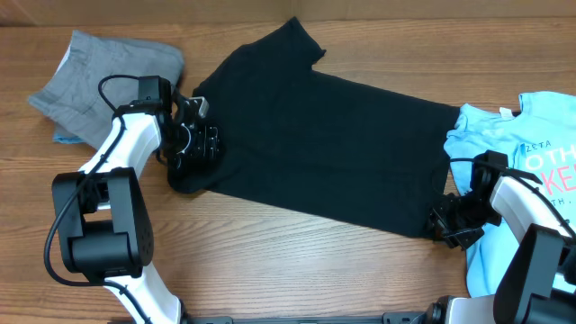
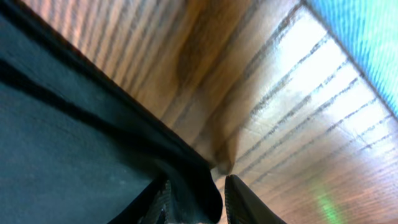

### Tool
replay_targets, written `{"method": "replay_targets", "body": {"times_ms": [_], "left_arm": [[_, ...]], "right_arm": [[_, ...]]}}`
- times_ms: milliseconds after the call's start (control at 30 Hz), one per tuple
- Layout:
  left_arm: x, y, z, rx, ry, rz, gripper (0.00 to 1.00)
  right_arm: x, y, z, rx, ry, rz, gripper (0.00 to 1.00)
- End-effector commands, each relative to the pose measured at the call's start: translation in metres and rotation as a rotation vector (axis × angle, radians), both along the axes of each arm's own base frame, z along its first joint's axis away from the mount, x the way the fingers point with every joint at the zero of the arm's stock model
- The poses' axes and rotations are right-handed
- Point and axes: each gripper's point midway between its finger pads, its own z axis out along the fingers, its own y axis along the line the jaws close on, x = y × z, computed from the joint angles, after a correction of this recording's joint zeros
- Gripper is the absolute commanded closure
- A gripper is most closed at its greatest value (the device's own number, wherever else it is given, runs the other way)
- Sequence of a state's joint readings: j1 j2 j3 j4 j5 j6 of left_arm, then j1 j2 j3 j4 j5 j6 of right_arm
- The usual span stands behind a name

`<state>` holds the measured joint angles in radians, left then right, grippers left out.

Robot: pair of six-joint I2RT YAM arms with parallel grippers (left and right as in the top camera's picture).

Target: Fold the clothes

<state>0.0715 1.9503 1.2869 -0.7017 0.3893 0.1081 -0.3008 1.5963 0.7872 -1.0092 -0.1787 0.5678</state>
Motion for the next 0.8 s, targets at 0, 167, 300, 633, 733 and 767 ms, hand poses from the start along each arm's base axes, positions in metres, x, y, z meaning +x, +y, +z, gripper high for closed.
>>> {"method": "replay_targets", "body": {"times_ms": [0, 167, 300, 633, 733, 767], "left_arm": [[0.002, -0.001, -0.001, -0.011, 0.002, 0.016, 0.32], [0.006, -0.003, 0.001, -0.03, -0.005, 0.038, 0.34], [0.015, -0.008, 0.007, -0.064, -0.035, 0.046, 0.3], [0.012, 0.02, 0.002, 0.09, 0.014, 0.13, 0.28], [0.012, 0.021, 0.001, 0.098, 0.013, 0.13, 0.34], [0.01, 0.025, 0.0, 0.124, 0.022, 0.141, 0.36]], "right_arm": [[0.015, -0.007, 0.011, -0.022, -0.052, 0.024, 0.68], [0.028, -0.009, 0.02, -0.02, -0.098, 0.048, 0.67], [0.038, -0.007, 0.025, 0.004, -0.146, 0.095, 0.67], [0.042, -0.006, 0.026, 0.008, -0.17, 0.118, 0.67], [0.044, -0.007, 0.026, 0.007, -0.175, 0.118, 0.67], [0.044, -0.007, 0.026, 0.006, -0.176, 0.118, 0.67]]}}
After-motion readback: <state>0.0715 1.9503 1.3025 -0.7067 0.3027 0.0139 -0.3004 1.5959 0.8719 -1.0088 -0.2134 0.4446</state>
